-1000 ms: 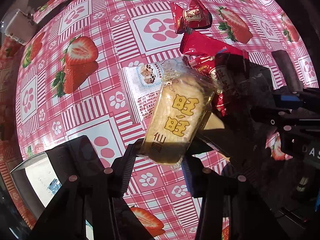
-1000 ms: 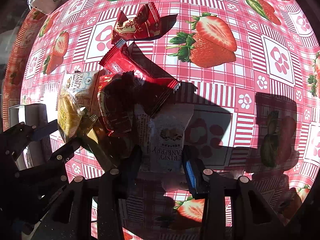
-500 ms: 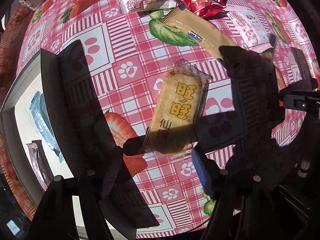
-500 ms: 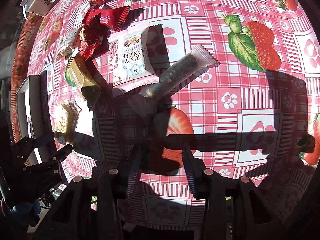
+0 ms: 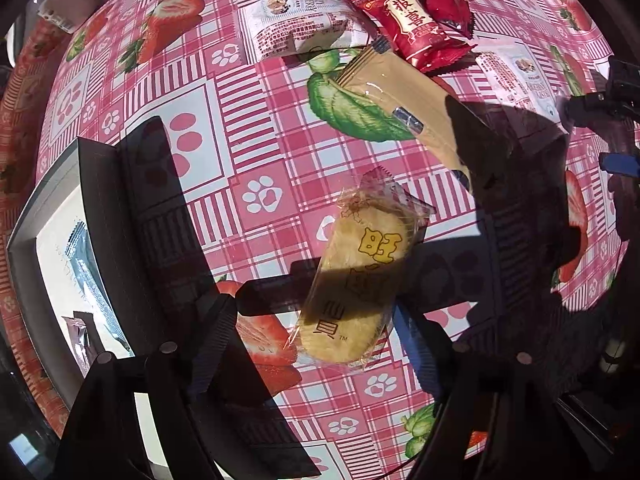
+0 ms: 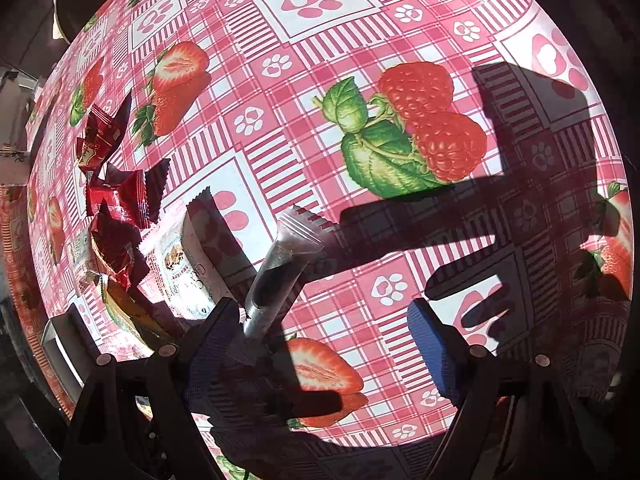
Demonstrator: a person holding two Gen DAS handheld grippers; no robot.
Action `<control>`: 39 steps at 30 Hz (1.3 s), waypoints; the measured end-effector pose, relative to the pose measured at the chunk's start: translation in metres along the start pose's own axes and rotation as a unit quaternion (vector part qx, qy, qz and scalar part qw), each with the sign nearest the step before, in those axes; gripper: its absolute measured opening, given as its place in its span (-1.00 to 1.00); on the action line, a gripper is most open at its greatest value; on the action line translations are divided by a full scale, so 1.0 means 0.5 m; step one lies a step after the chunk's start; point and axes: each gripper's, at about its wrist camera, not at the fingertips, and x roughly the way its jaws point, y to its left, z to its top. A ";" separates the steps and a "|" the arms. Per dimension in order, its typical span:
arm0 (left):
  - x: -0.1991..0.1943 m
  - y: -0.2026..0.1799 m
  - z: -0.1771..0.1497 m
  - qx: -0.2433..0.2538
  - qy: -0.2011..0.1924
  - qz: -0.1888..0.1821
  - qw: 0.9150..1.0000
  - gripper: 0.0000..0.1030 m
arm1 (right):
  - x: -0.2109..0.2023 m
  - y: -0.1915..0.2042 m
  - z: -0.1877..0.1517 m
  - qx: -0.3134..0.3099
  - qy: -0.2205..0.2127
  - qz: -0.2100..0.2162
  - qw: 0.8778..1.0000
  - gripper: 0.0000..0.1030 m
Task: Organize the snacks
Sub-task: 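Grasp yellow rice-cracker packet with left gripper while right grasps clear dark bar, then lift rice-cracker packet with left tool while right tool lifts clear bar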
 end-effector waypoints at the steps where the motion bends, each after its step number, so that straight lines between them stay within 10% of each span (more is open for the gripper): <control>1: 0.000 0.001 0.000 -0.002 0.000 0.001 1.000 0.63 | 0.003 -0.017 0.009 0.033 0.003 0.012 0.999 0.69; 11: 0.024 0.026 0.021 0.022 -0.001 0.006 1.000 0.72 | 0.032 0.085 0.008 -0.046 0.015 -0.072 0.996 0.63; 14: 0.017 0.003 0.018 0.031 -0.008 -0.002 0.999 0.57 | 0.018 0.108 -0.012 -0.108 0.008 -0.077 0.991 0.08; 16: 0.009 0.000 0.009 0.020 -0.011 -0.020 1.000 0.35 | 0.015 0.127 -0.033 -0.155 0.011 -0.078 0.985 -0.64; 20: -0.014 -0.023 -0.045 0.004 -0.008 -0.029 1.000 -0.15 | 0.016 0.123 -0.085 -0.214 0.031 -0.065 0.974 -0.64; 24: -0.005 -0.032 -0.097 -0.005 0.008 -0.039 0.999 -0.14 | 0.019 0.122 -0.166 -0.253 0.062 -0.053 0.964 -0.63; 26: -0.003 -0.029 -0.111 -0.012 0.015 -0.041 0.999 0.02 | 0.017 0.101 -0.182 -0.246 0.072 -0.042 0.966 -0.41; 28: -0.008 -0.021 -0.116 -0.021 0.010 -0.040 0.999 0.29 | -0.002 0.027 -0.219 -0.216 0.068 -0.041 0.973 0.65; 39: 0.041 0.015 -0.080 -0.045 0.047 -0.023 0.998 0.69 | 0.017 0.002 -0.169 -0.194 0.068 -0.072 0.976 0.94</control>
